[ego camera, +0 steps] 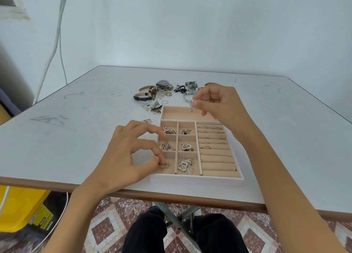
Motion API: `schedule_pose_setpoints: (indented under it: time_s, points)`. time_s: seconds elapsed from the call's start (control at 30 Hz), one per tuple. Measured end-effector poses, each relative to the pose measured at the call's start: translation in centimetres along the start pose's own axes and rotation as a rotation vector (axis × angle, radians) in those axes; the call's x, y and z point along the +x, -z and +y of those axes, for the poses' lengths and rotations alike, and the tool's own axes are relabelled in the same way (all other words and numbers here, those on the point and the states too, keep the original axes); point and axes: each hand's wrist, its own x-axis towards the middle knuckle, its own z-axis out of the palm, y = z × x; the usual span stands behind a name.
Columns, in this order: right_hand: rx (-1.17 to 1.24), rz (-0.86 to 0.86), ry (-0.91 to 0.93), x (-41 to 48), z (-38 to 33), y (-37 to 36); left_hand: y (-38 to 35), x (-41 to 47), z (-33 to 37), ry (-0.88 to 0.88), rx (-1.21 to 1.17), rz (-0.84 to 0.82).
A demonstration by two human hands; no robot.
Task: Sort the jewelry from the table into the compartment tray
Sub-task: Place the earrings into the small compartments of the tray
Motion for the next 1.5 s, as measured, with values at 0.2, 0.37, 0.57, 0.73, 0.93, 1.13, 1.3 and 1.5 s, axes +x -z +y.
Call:
schedule_pose_setpoints:
  time_s: [0.2,0.37,0.57,0.73,0.93,1.13,1.3,1.5]
  points:
    - [-0.005,-0.004,-0.009,0.0,0.0,0.0,0.1,0.2,-0.9,0.057,-0.066,0.162]
    - [-0.025,-0.032,-0.017,-0.1,-0.1,-0.2,0.0,0.4,-2.9,0.281,0.131,0.156]
    - [-0.026,-0.116,-0.013,-0.7,-0.5,-0.6,-1.4,1.0,-3.4,0.445,0.396,-0.218]
    - [0.034,-0.282,-0.032,-2.8,-1.4,-1.7,-1.5,1.2,-3.4,0.461,0.509,-0.318]
    - [-0.032,-0.460,-0.018,-5.1,-2.4,-3.7,-1.3,1.4,-3.2,0.454,0.537,-0.357]
    - [-0.287,-0.464,-0.021,-5.8,-2.8,-4.3,-1.3,1.4,-3.1,0.443,0.541,-0.363]
    - [-0.482,-0.411,-0.013,-6.3,-3.1,-5.0,-1.3,1.3,-3.1,0.442,0.528,-0.341]
    - [-0.634,-0.355,0.048,-7.0,-3.9,-5.6,-1.4,1.3,-3.0,0.436,0.523,-0.329]
